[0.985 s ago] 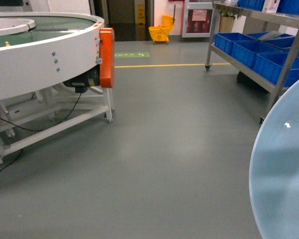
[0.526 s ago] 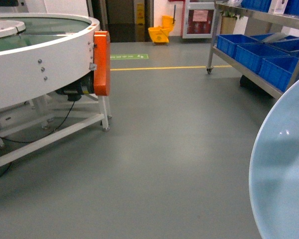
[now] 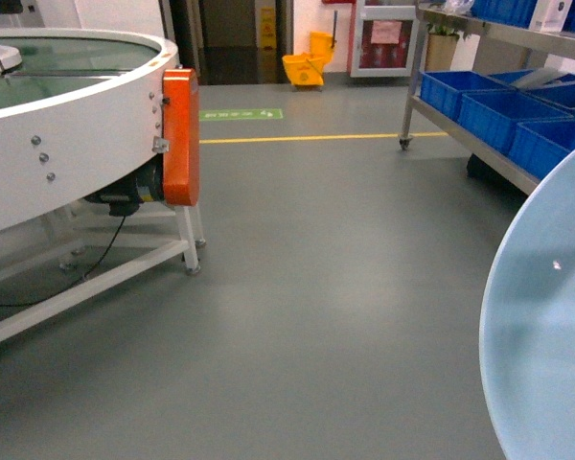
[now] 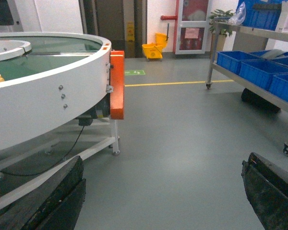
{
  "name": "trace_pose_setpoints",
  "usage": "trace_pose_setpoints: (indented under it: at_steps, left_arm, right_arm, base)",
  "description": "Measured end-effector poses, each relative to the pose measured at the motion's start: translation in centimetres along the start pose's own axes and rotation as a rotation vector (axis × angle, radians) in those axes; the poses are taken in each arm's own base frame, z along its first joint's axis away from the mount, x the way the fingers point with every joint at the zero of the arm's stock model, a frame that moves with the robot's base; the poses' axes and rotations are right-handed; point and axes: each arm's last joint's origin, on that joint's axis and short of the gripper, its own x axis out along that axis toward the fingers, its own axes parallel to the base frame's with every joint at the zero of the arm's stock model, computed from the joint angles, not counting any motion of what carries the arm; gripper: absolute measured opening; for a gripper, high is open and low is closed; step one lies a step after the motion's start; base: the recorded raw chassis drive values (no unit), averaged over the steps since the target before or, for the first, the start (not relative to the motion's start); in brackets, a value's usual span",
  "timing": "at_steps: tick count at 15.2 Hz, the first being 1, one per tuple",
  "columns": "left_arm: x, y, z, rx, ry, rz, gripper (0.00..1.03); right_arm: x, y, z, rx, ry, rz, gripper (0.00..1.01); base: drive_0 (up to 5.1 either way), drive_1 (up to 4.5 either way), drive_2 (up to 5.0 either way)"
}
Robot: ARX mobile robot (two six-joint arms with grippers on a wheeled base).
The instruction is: Place blue tray on left shelf second layer neatly
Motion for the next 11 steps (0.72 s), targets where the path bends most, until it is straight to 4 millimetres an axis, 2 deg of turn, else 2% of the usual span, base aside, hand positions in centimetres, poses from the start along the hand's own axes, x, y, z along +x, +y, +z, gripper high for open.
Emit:
trace_pose_setpoints:
  at_steps: [7,11]
  left_arm:
    - [0.0,0.0,0.04,0.0,-0.004,0.001,0.98]
    - [0.0,0.0,0.02,0.0,-0.002,0.0,0.98]
  right_arm:
    - [0.0,0.0,-0.02,0.001,0.002,0.0,0.02]
    - [0.0,0.0,-0.04,0.001,0.004,0.0,0.02]
  base:
    - [0.1,4.31,-4.1]
    - [0.1,0.91,-0.8]
